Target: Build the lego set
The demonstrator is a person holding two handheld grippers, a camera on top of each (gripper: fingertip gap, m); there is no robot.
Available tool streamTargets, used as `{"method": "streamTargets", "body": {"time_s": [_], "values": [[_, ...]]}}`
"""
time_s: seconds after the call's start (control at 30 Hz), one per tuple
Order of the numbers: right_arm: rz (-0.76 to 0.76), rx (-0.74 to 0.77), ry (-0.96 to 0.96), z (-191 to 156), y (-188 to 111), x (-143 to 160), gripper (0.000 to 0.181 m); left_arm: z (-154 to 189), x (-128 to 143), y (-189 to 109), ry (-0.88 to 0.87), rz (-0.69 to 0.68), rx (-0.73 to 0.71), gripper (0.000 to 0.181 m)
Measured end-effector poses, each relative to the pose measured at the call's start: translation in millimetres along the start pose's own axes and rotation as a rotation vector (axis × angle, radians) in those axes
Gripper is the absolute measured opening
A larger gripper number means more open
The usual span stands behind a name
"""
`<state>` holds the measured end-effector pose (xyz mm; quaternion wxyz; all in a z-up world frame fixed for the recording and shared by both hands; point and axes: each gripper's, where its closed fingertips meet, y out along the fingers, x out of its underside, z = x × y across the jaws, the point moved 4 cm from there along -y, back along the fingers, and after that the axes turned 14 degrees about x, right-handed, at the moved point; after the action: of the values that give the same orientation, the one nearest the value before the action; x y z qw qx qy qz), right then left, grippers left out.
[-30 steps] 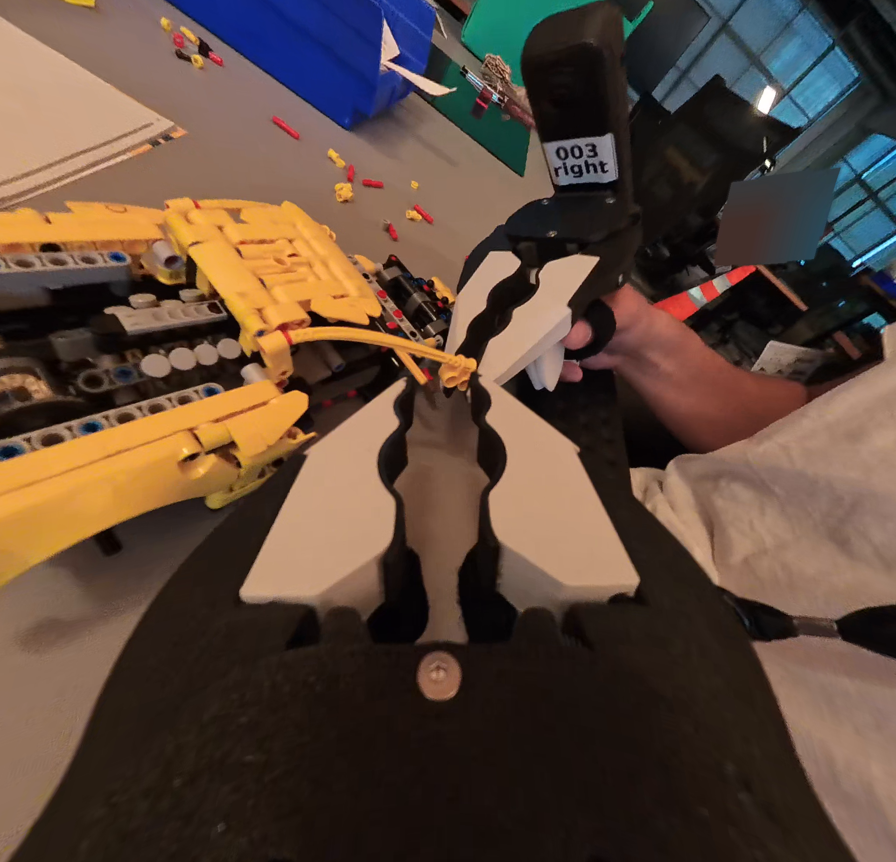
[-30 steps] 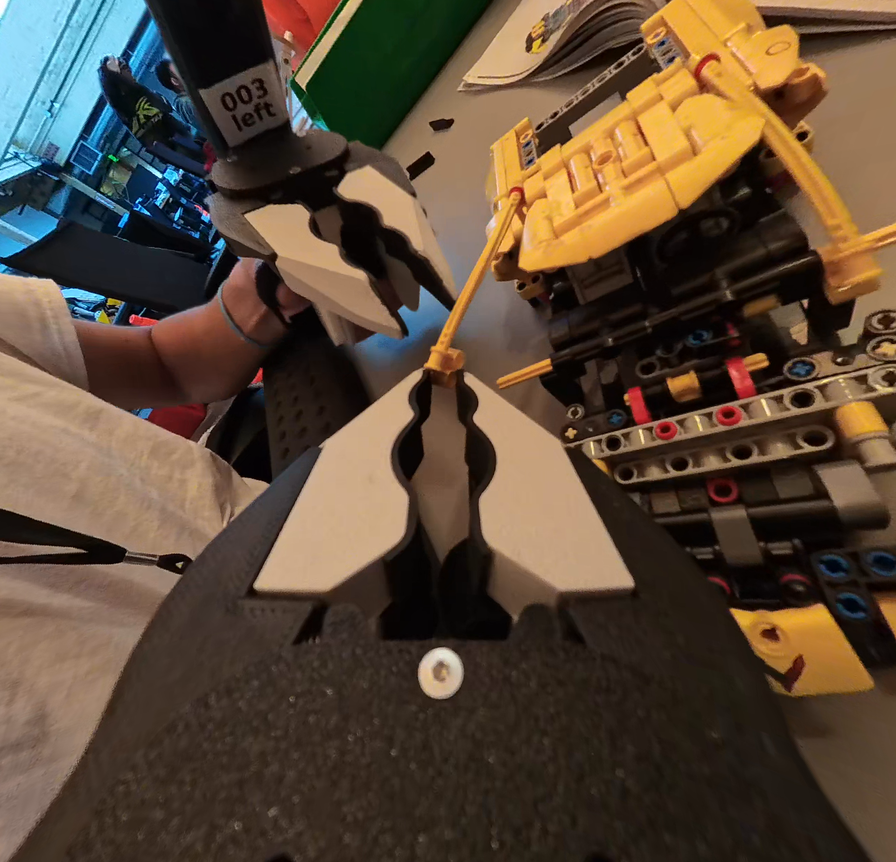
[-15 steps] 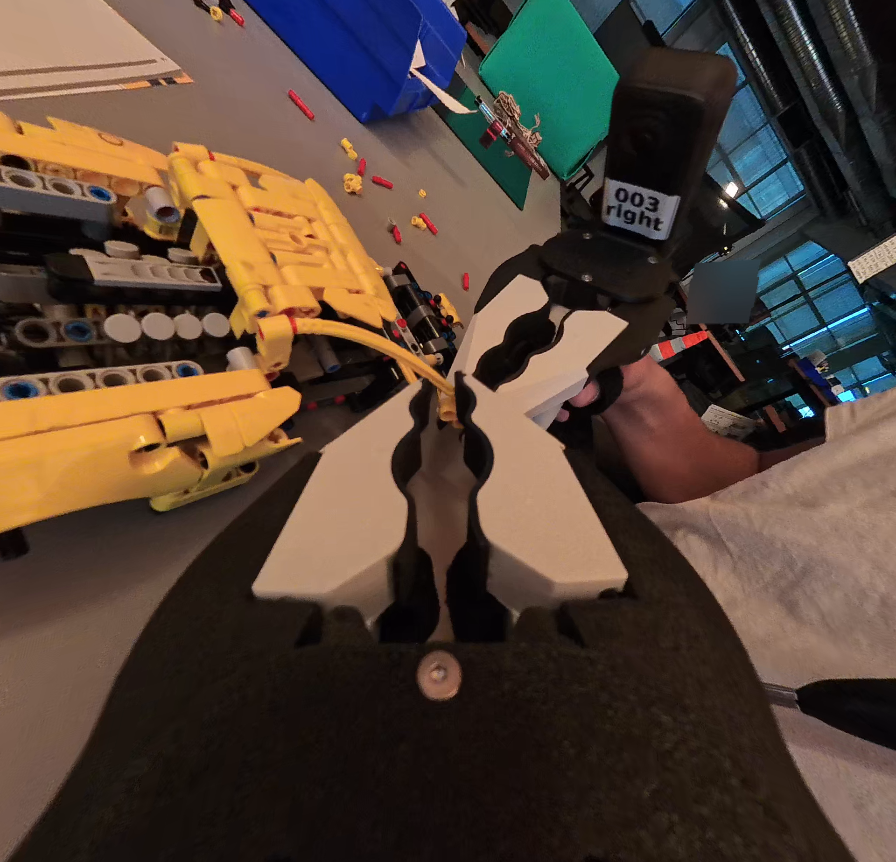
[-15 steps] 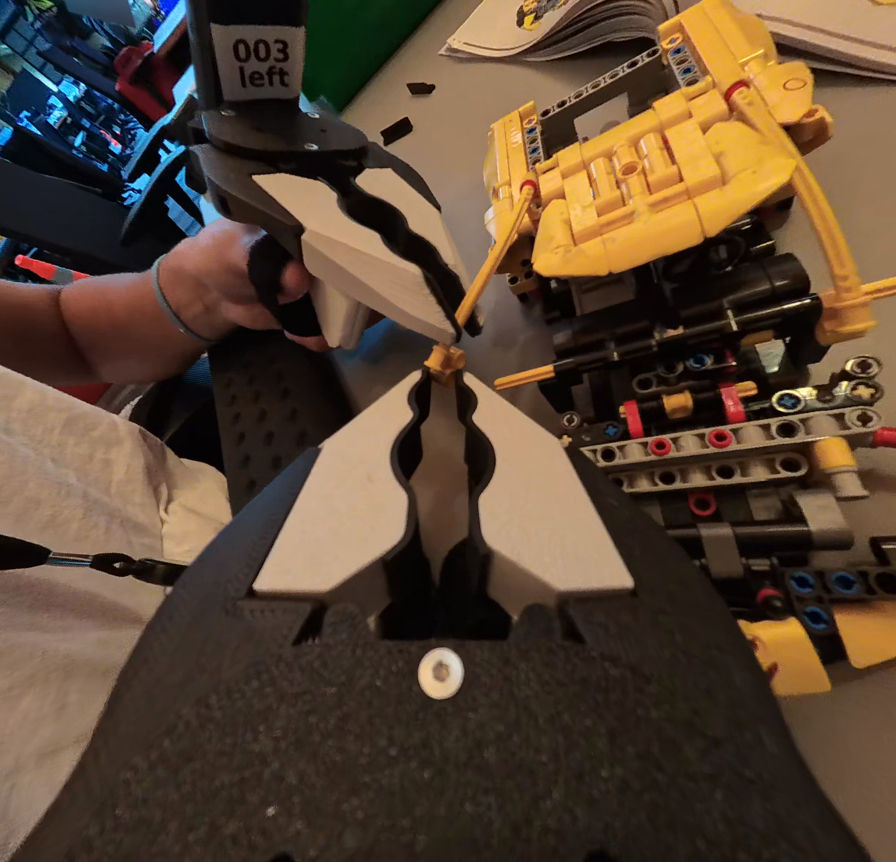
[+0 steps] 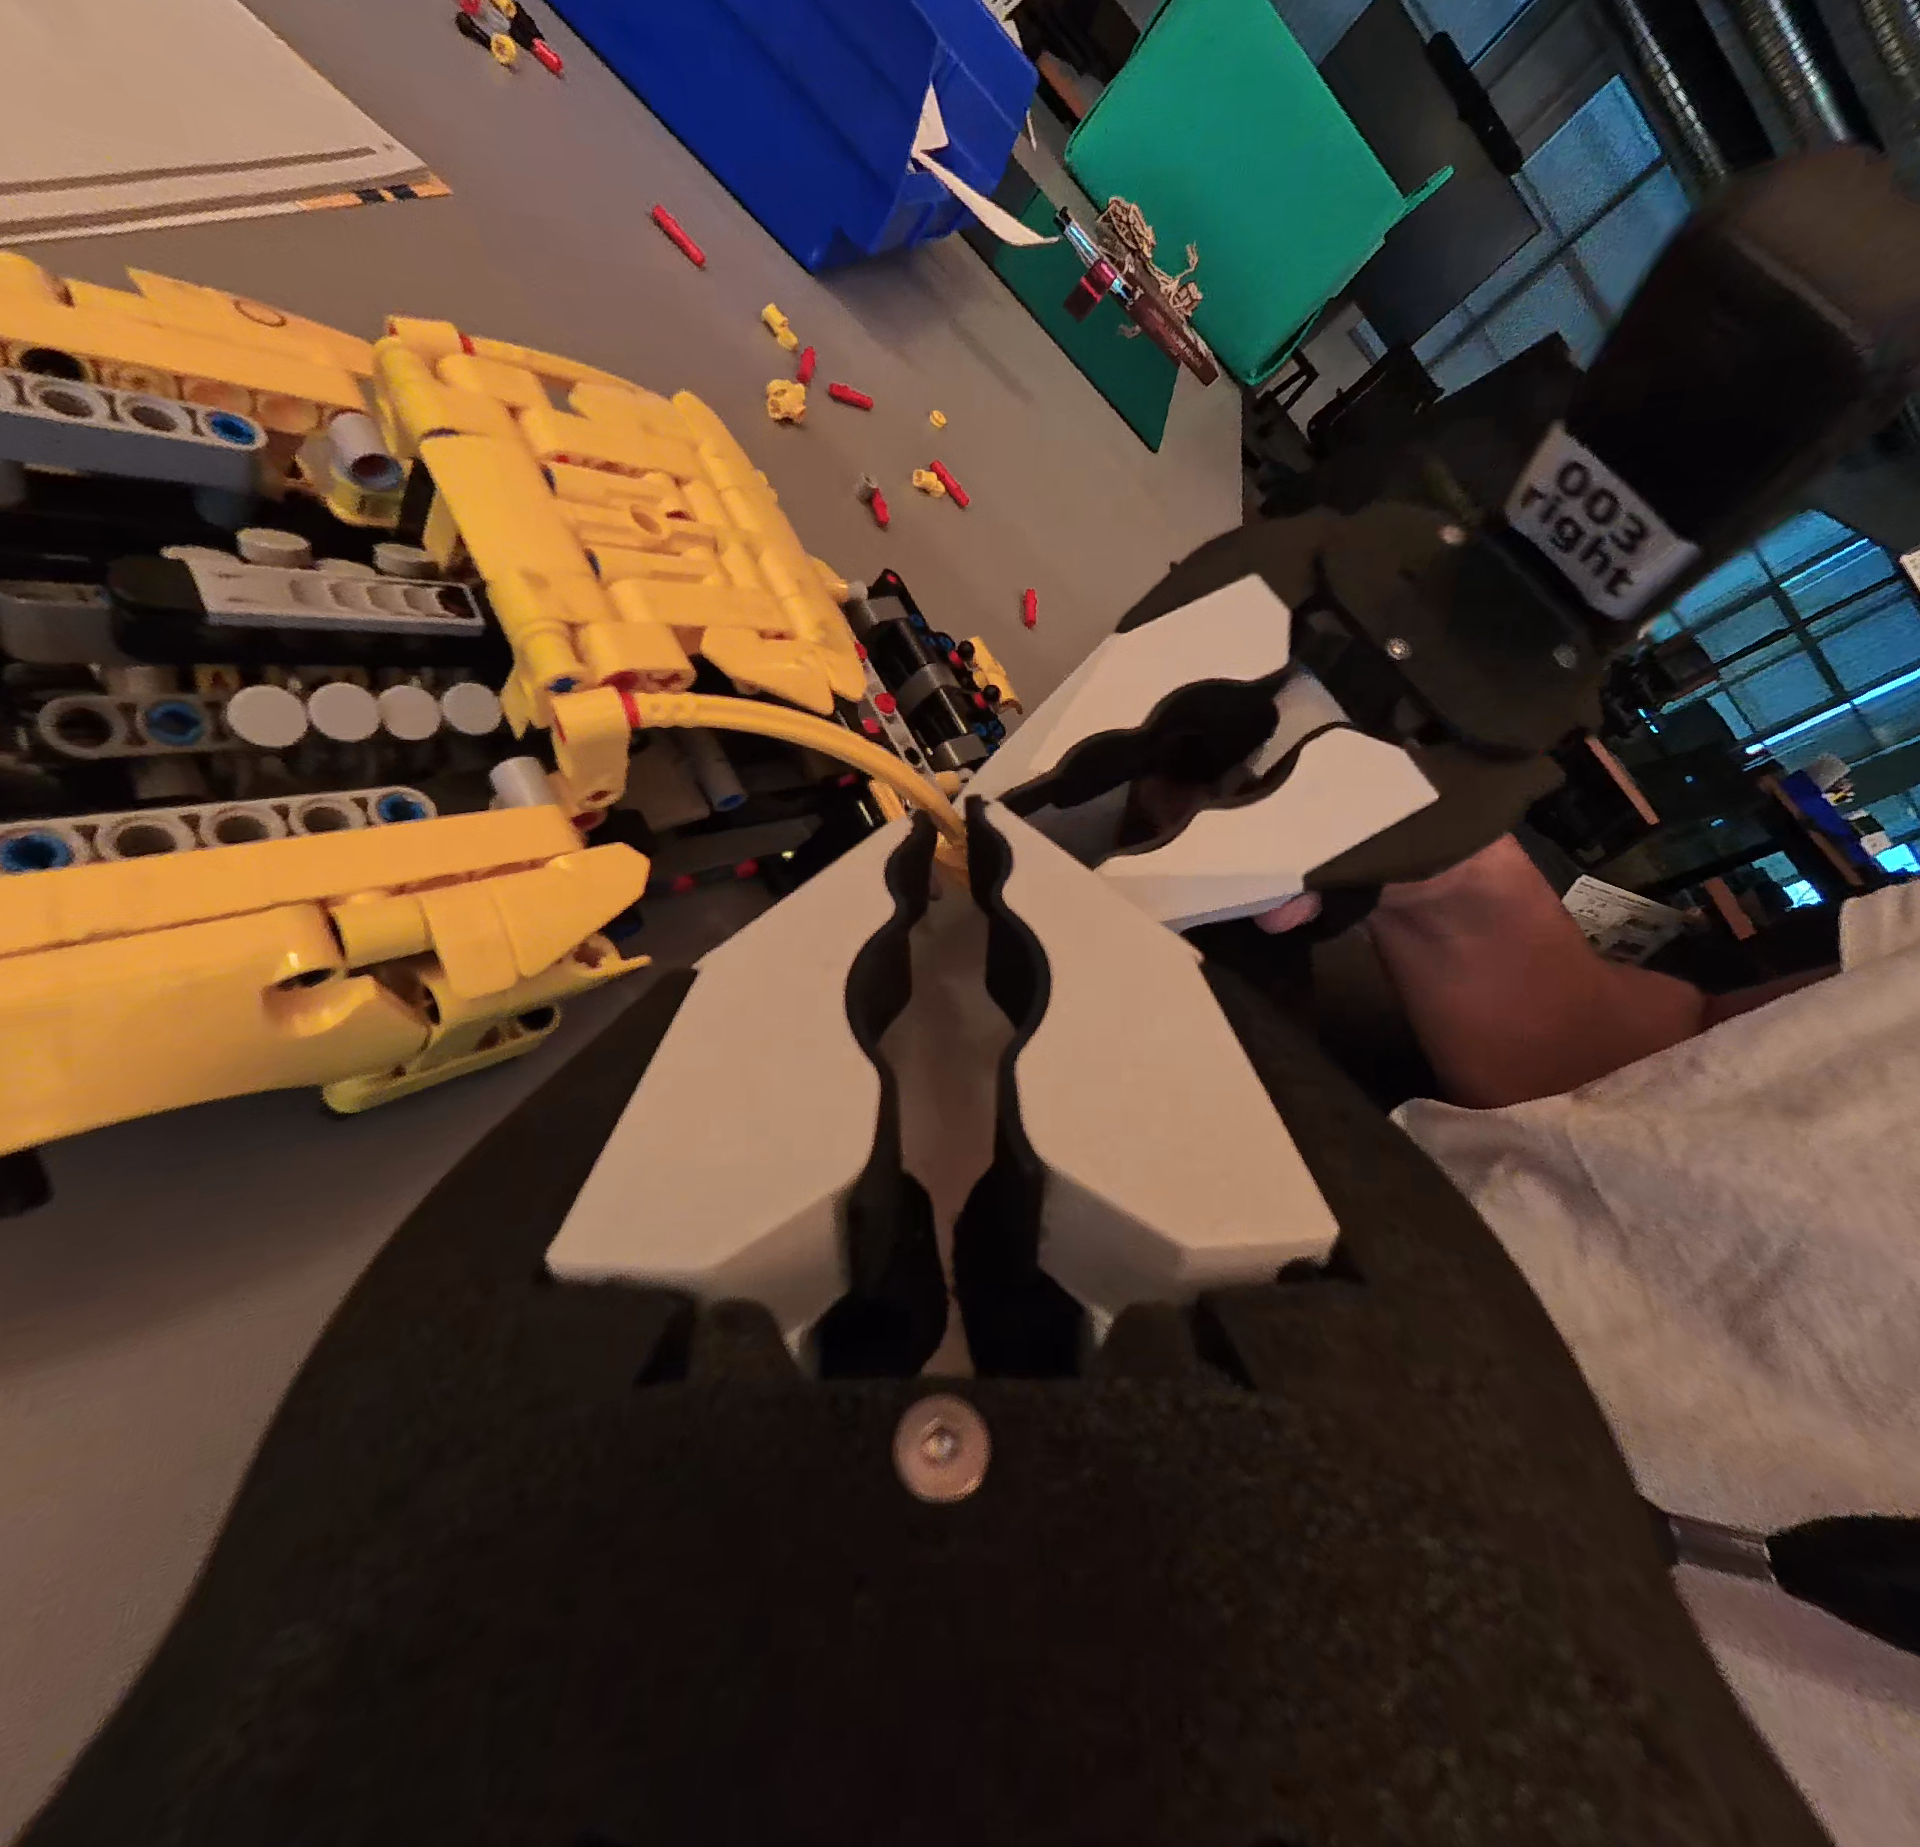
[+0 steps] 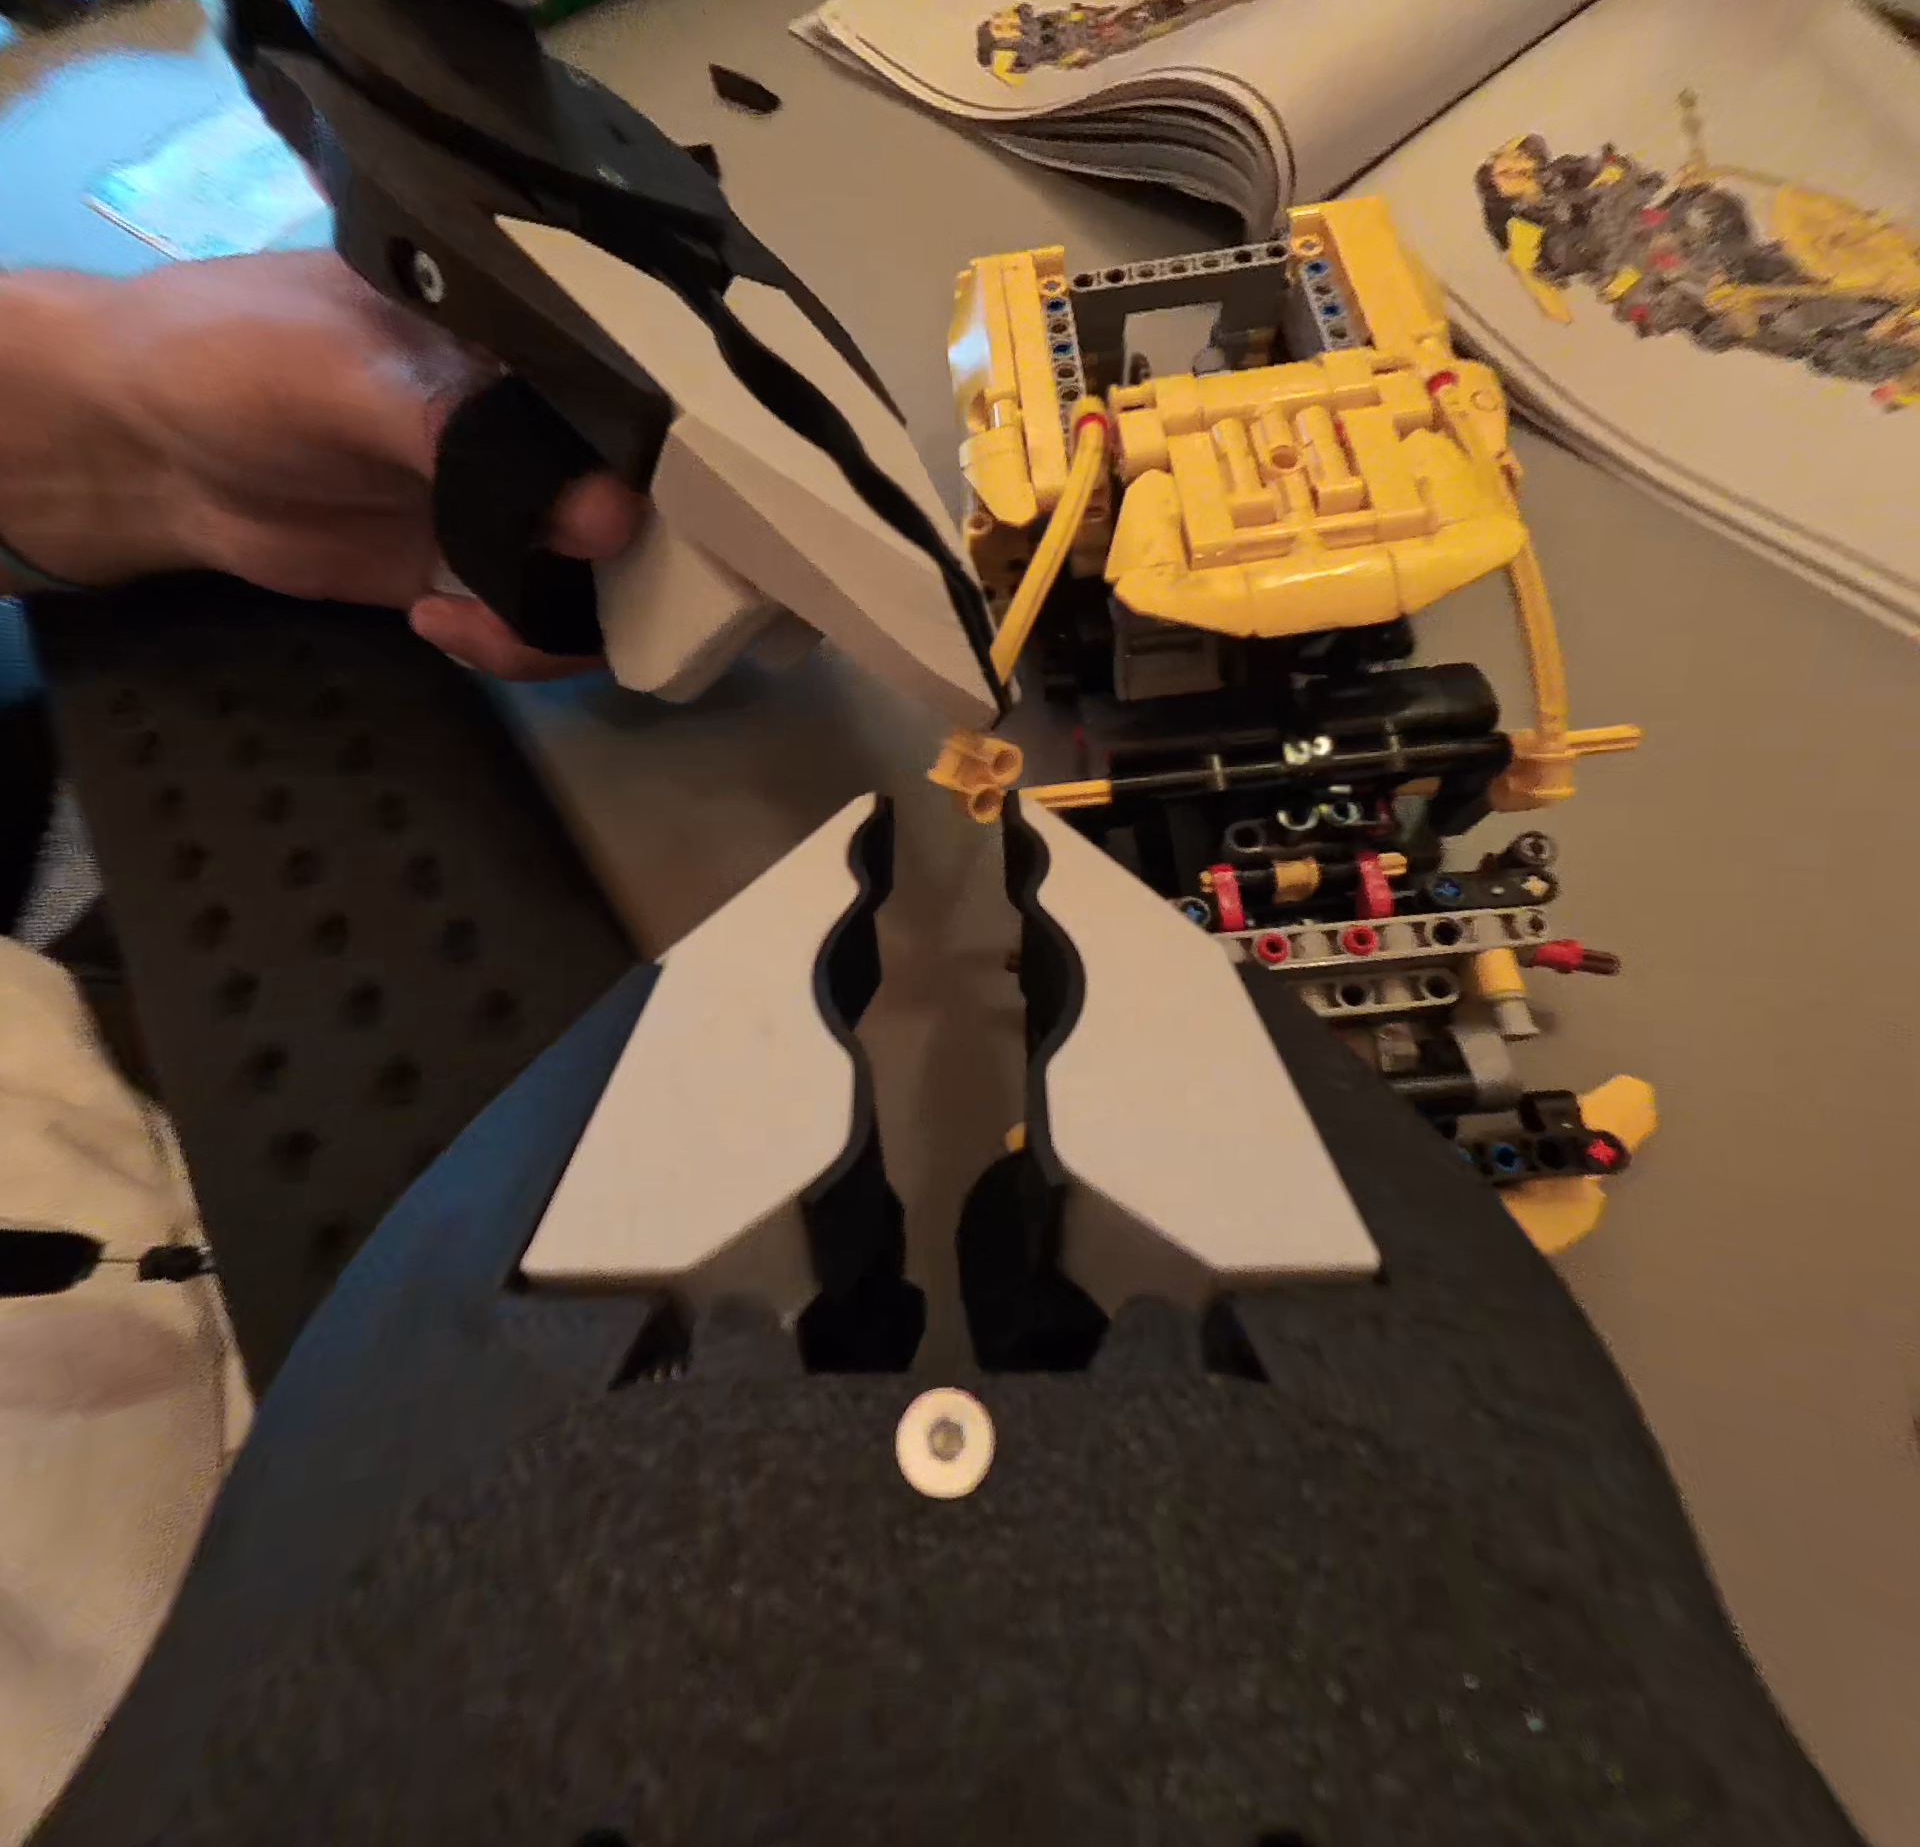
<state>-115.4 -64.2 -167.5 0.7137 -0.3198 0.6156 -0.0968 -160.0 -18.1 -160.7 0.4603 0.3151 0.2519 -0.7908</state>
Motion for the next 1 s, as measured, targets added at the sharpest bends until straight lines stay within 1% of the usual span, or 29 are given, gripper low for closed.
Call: {"method": "streamTargets", "body": {"time_s": [0.07, 0.2, 0.27, 0.37, 0.67, 0.73, 0.8, 1.0], "values": [[-0.008, 0.060, -0.019, 0.5, -1.3, -0.6, 0.020, -0.1, -1.2, 1.8, -0.003, 0.009, -0.005, 0.006], [-0.003, 0.114, 0.036, 2.9, -6.6, -1.5, 0.019, 0.1, -2.9, 3.7, 0.003, 0.012, -0.010, 0.006], [0.017, 0.119, 0.051, 3.6, -8.4, -1.7, 0.016, -0.3, -2.8, 3.9, 0.004, 0.012, -0.014, 0.006], [0.011, 0.133, 0.055, 4.3, -5.8, 1.1, 0.016, -2.1, -1.4, 5.0, 0.003, 0.006, -0.022, 0.006], [0.016, 0.207, 0.005, 4.4, -1.5, -0.5, 0.017, -1.9, -1.8, 5.1, -0.018, 0.017, -0.003, 0.007], [0.011, 0.217, 0.003, 3.9, 0.0, 0.4, 0.010, -1.5, -2.3, 4.8, -0.030, 0.023, 0.011, 0.007], [0.010, 0.215, 0.011, 4.5, 0.3, 0.4, 0.009, -1.7, -2.1, 4.2, -0.037, 0.028, 0.019, 0.007], [0.013, 0.132, 0.095, 5.6, -1.9, -0.5, 0.009, -0.9, -3.0, 3.9, -0.029, 0.034, 0.033, 0.008]]}}
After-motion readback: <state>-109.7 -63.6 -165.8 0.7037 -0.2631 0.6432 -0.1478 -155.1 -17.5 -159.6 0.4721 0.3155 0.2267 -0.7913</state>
